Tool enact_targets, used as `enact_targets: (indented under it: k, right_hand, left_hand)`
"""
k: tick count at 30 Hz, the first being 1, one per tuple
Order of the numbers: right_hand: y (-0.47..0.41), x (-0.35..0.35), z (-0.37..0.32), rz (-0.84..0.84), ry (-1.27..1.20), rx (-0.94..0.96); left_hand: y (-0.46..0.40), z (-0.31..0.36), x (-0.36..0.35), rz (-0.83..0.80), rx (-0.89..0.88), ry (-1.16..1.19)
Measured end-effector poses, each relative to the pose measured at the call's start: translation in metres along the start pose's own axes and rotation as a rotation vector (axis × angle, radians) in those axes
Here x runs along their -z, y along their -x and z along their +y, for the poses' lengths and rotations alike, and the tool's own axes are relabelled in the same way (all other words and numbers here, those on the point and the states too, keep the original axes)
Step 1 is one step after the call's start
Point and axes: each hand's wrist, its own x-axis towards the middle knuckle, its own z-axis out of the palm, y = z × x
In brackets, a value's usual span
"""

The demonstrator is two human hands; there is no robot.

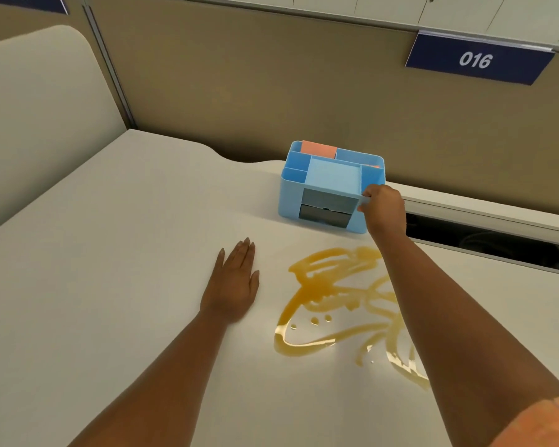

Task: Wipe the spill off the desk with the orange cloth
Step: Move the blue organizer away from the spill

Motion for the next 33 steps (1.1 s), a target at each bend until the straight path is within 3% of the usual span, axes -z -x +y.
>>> enact_targets:
  k: [7,15,17,19,21,27,33]
  right_hand:
    - [0.012,-0.005,-0.011,0.082,-0.158,-0.018]
    - [0.022,0.018,-0.034,0.006,-0.236,0.191]
    - [0.022,0.02,-0.043,-0.045,-0.274,0.22]
    - [0.025,0.018,-0.051,-0.089,-0.31,0.249]
    - [0.03,0.014,-0.059,-0.119,-0.329,0.277]
    - [0.051,-0.004,-0.081,-0.18,-0.385,0.317]
    - [0.061,-0.019,-0.09,-0.213,-0.414,0.304]
  left_hand:
    - [0.004,0.005,0.004,0.106,0.079,0.107]
    - [0.005,0.007,0.014,0.291,0.127,0.024]
    - [0.001,0.008,0.026,0.445,0.238,0.136]
    - [-0.006,0.004,0.042,0.619,0.403,0.393]
    - [-0.015,-0.004,0.062,0.695,0.547,0.696]
    - [-0.027,-0.034,0.096,0.323,0.548,0.92]
    - [-0.025,-0.04,0.094,0.299,0.481,0.971]
